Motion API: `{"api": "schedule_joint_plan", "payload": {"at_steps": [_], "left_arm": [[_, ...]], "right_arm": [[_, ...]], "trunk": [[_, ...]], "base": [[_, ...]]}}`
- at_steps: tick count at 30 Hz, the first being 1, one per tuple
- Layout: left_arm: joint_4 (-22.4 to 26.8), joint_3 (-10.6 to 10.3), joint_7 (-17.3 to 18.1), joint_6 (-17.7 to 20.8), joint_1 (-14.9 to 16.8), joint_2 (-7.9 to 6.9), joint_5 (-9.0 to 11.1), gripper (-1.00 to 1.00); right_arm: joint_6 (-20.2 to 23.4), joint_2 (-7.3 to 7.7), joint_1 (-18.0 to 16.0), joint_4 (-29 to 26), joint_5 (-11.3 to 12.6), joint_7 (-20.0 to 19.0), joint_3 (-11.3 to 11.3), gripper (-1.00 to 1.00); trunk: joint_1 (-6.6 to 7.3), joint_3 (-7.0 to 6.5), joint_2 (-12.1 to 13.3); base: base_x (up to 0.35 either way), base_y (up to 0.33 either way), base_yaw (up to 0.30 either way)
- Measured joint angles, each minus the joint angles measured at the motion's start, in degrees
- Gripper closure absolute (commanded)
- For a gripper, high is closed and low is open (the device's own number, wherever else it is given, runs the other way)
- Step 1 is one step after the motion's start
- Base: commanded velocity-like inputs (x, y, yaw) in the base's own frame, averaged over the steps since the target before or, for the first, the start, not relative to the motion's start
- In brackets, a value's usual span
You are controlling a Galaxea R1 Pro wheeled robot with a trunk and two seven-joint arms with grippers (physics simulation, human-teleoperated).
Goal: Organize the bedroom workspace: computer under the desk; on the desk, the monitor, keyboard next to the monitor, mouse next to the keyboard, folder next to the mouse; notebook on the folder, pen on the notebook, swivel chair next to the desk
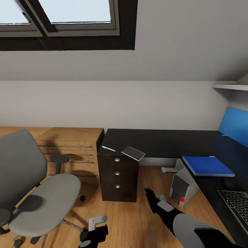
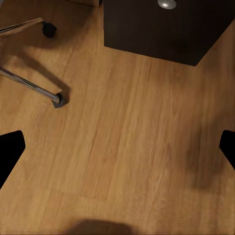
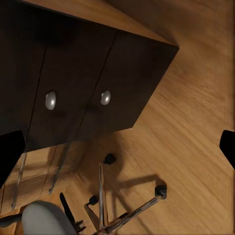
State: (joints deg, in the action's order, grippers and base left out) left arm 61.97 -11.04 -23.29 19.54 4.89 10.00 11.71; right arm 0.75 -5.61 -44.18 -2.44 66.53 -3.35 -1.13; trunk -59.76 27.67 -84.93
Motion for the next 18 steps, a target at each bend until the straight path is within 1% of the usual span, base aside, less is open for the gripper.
{"api": "schedule_joint_plan", "payload": {"at_steps": [3,6,10,11,12,13,15,18], "left_arm": [[0.09,1.06,0.06,0.05,0.0,0.0,0.17,-1.0],[0.38,1.34,0.06,-0.04,0.0,0.0,0.2,-1.0],[0.84,1.5,0.07,-0.04,0.0,0.0,0.25,-1.0],[0.99,1.54,0.07,-0.03,0.0,0.0,0.25,-1.0],[1.34,1.6,0.07,-0.03,0.0,0.0,0.26,-1.0],[1.54,1.63,0.07,-0.02,0.0,0.0,0.26,-1.0],[1.87,1.64,0.07,-0.02,0.0,0.0,0.27,-1.0],[2.17,1.66,0.09,-0.02,0.0,0.0,0.26,-1.0]], "right_arm": [[-1.03,-0.08,0.14,-0.43,0.0,-0.21,0.17,-1.0],[-2.46,-0.12,0.18,-1.09,-0.02,-1.8,0.18,-1.0],[-3.44,-0.1,0.19,-1.95,0.0,-5.65,0.16,-1.0],[-3.59,-0.08,0.2,-2.07,0.0,-6.89,0.16,-1.0],[-3.76,-0.06,0.2,-2.28,0.0,-9.24,0.19,-1.0],[-3.78,-0.03,0.2,-2.38,0.01,-10.28,0.2,-1.0],[-3.77,0.13,0.2,-2.56,0.02,-11.75,0.2,-1.0],[-3.76,0.91,0.2,-2.86,0.05,-13.06,0.18,-1.0]], "trunk": [[-0.66,0.54,-1.2],[-1.32,1.08,-2.41],[-2.2,1.79,-4.01],[-2.42,1.97,-4.41],[-2.64,2.15,-4.81],[-2.86,2.33,-5.21],[-3.3,2.69,-6.02],[-3.95,3.23,-7.22]], "base": [[0.0,0.0,0.0],[0.0,0.0,0.0],[0.0,0.0,0.0],[0.0,0.0,0.0],[0.0,0.0,0.0],[0.0,0.0,0.0],[0.0,0.0,0.0],[0.0,0.0,0.0]]}}
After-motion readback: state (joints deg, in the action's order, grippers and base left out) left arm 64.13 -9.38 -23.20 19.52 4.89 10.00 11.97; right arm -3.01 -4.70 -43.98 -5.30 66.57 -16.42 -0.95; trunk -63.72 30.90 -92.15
